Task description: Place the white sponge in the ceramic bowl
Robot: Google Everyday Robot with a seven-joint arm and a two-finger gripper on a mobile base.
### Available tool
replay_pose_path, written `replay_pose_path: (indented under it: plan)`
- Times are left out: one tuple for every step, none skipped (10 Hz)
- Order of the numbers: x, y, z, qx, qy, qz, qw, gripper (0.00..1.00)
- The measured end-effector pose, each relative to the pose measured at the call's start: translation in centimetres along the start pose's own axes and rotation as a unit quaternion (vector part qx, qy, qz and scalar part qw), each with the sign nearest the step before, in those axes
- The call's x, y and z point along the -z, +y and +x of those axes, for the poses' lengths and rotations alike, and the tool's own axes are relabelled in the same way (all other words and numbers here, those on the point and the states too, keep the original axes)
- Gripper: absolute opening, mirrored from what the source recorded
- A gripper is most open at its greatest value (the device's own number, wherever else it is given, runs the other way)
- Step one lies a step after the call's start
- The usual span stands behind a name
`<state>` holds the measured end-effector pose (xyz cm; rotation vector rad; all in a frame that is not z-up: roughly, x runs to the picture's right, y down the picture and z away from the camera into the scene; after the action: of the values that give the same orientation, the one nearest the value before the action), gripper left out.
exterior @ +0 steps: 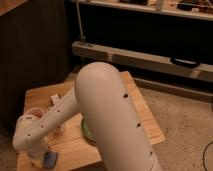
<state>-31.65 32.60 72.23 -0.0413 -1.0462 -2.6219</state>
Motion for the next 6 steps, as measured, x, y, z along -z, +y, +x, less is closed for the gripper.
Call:
replay_pose_path:
  plan:
    - [1.2,1.5,-1.2,-0.015,0.004,-0.009,0.9998,0.00]
    - [2.7,3.3,-2.6,-0.033,0.008,-0.021,0.9992,0.00]
    - [4.0,4.9,-3.9,-0.047,0.011,-0.030,0.9983,0.00]
    - [6.0,7.2,-5.4,-0.066,0.016,-0.043,0.9968,0.00]
    - [7.9,9.3,-6.7,-0.084,0.022,-0.055,0.9948,0.00]
    - [9.6,11.5,-7.9,-0.101,0.026,-0.066,0.9923,0.00]
